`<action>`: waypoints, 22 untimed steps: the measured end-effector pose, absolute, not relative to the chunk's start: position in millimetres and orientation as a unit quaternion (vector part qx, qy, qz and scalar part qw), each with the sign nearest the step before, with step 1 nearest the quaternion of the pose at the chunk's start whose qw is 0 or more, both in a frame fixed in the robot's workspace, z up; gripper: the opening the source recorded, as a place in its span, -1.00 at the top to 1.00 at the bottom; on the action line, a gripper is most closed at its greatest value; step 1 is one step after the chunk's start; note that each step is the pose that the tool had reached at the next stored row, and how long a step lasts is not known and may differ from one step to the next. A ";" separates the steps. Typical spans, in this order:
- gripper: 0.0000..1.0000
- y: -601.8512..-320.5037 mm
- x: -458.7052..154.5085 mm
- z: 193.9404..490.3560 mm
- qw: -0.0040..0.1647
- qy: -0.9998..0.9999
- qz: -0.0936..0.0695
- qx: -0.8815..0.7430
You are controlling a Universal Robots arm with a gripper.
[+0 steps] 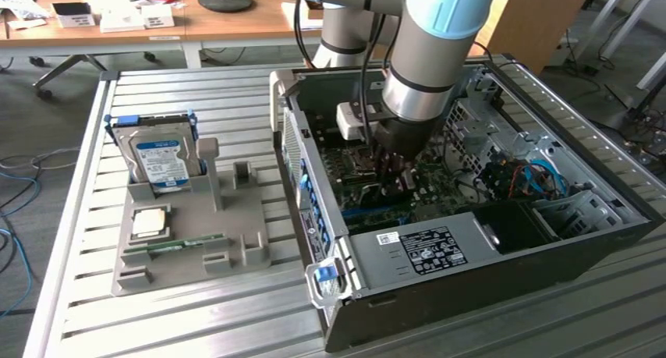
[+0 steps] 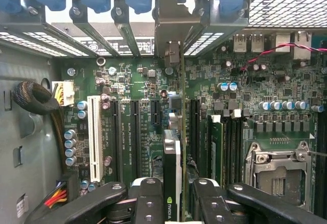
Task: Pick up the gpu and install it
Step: 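Insert the gpu into the slot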
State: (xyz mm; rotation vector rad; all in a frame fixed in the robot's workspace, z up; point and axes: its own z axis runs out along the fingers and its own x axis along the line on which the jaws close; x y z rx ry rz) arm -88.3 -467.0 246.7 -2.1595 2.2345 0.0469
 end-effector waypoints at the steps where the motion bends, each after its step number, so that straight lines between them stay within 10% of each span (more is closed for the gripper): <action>1: 0.46 -467.0 -88.5 246.7 0.017 0.719 0.015 -0.695; 22: 0.46 -467.0 -88.9 244.3 0.017 0.719 0.015 -0.695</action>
